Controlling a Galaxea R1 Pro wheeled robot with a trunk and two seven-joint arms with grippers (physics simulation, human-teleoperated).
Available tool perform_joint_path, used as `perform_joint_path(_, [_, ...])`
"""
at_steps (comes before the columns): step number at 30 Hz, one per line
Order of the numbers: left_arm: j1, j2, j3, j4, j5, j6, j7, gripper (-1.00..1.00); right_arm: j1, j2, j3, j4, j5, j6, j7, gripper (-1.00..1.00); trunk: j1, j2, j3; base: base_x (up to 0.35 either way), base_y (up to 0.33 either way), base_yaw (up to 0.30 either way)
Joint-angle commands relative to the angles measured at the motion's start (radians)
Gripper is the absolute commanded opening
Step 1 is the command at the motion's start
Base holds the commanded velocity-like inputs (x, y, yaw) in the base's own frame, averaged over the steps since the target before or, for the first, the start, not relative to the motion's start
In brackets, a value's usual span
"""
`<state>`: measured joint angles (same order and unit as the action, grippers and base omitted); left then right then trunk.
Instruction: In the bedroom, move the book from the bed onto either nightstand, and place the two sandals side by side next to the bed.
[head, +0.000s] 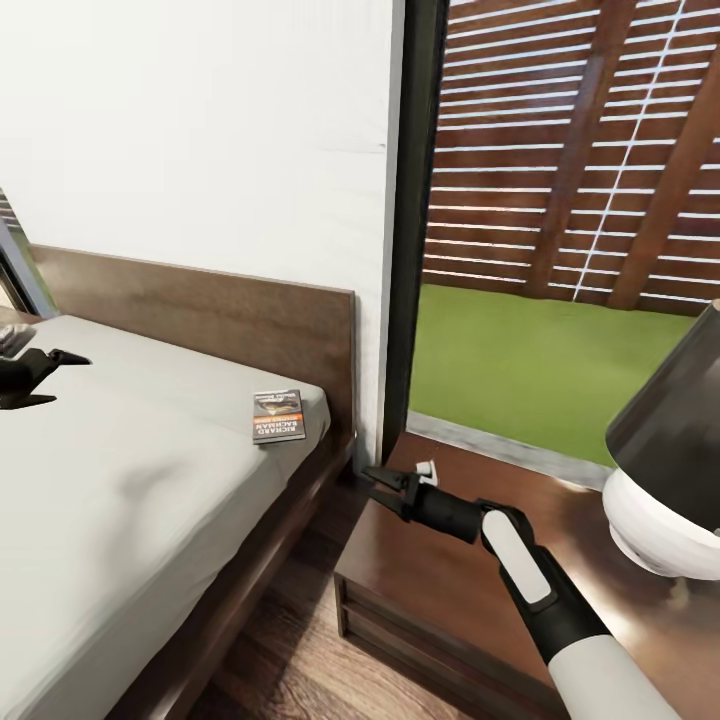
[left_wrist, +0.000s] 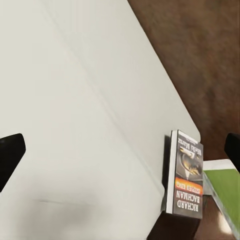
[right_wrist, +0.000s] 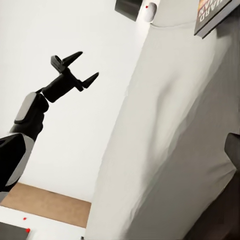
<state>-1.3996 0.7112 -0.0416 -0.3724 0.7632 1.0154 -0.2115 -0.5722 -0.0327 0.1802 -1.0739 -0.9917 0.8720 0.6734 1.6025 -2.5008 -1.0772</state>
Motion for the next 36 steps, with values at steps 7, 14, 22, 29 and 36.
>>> perform_joint_path(7, [-0.001,-0.008,-0.004,0.001,-0.006,0.001,-0.011,1.00,-0.003,0.044,0.002,0.011,0.002,-0.001,-0.069,1.00,0.000,0.000,-0.001,0.000,0.000,0.000])
perform_joint_path(14, [-0.001,-0.010,-0.004,0.001,-0.006,0.000,-0.011,1.00,-0.031,0.069,-0.002,0.020,-0.012,-0.003,-0.160,1.00,0.000,0.000,-0.001,0.000,0.000,0.000])
perform_joint_path(22, [-0.001,-0.008,-0.002,0.001,-0.005,0.001,-0.011,1.00,-0.064,0.110,-0.004,0.027,-0.016,-0.005,-0.202,1.00,0.000,0.000,-0.001,0.000,0.000,0.000])
perform_joint_path(29, [-0.001,-0.008,-0.003,0.004,-0.004,0.002,-0.011,1.00,-0.070,0.128,-0.018,0.033,-0.020,-0.007,-0.208,1.00,0.000,0.000,-0.001,0.000,0.000,0.000])
perform_joint_path(36, [-0.001,-0.008,-0.003,0.007,-0.005,0.002,-0.011,1.00,-0.072,0.132,-0.090,0.049,-0.020,-0.055,-0.210,1.00,0.000,0.000,-0.001,0.000,0.000,0.000])
